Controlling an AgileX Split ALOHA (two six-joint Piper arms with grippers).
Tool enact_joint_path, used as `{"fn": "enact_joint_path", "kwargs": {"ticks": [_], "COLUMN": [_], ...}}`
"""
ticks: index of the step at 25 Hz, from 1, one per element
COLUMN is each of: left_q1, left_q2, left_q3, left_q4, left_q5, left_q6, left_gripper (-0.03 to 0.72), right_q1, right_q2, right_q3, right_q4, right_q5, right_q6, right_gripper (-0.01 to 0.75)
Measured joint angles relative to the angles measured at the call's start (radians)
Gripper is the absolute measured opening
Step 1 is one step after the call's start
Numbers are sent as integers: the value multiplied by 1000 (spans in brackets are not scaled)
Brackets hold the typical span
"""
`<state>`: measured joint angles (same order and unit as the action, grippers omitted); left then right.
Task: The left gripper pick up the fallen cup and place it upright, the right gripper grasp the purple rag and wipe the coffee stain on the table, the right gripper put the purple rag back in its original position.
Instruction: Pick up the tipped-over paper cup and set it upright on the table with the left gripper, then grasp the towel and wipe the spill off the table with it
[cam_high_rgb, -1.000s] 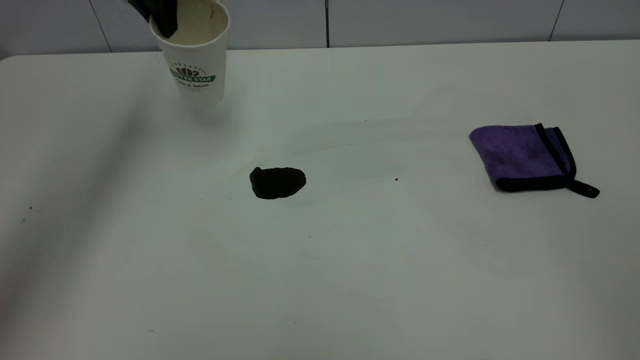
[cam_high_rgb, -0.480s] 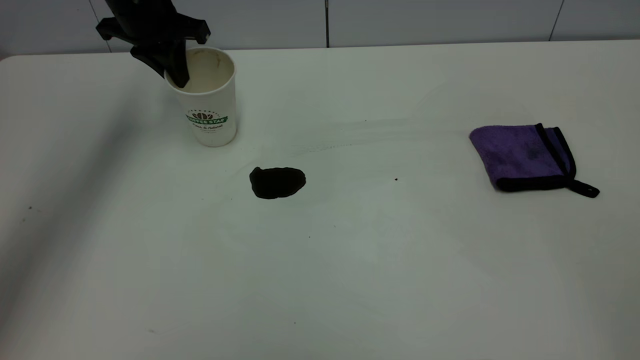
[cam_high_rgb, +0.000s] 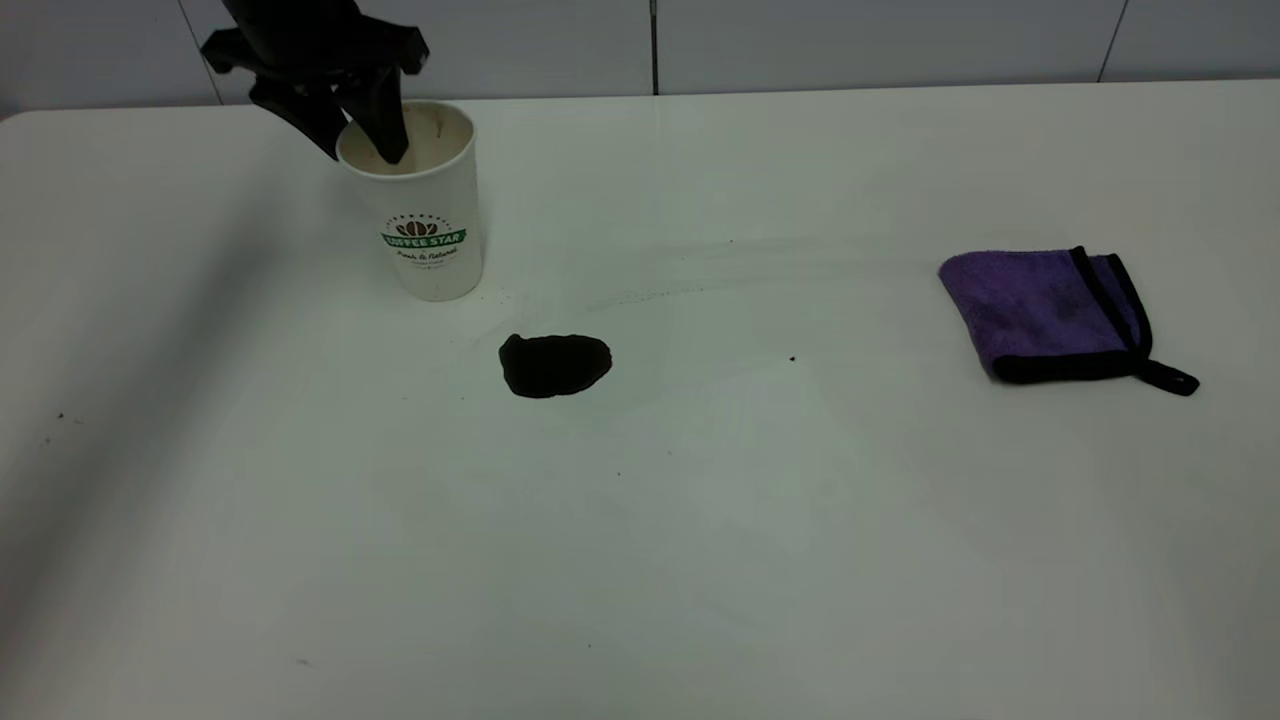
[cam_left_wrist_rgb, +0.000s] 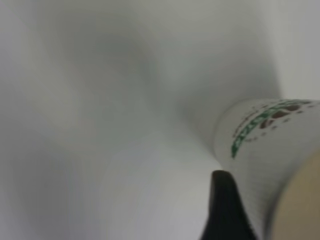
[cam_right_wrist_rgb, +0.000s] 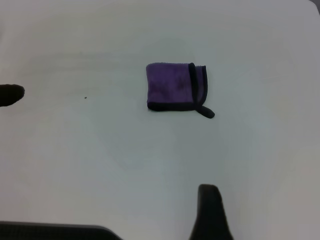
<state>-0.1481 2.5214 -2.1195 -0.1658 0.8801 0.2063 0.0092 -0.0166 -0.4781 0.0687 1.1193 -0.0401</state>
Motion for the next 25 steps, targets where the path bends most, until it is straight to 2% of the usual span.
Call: {"fn": "enact_joint_path", "kwargs": {"ticks": [2,4,8,11,17,21,25], "left_q1": [0,0,0,0,0,0,0], "left_q2": [-41,-100,-217,-318,-506,-684,-906], "left_q3": [-34,-75,-168,-200,-169,41,341], "left_q4": [4,8,61,84,86,86,86], "left_q5": [56,126,291,291,291,291,291], "left_q6": [1,1,4,1,-57,-90,-96], "left_gripper": [623,685,706,668,510,421,350], "right_q1": [0,0,0,0,0,0,0], "right_q2": [0,0,0,0,0,0,0], "right_q3": [0,0,0,0,0,0,0], "right_q4": [0,0,0,0,0,1,1], "right_q5": [0,0,0,0,0,0,0], "right_q6": [0,0,0,0,0,0,0], "right_gripper": [580,580,580,580,580,580,580]}}
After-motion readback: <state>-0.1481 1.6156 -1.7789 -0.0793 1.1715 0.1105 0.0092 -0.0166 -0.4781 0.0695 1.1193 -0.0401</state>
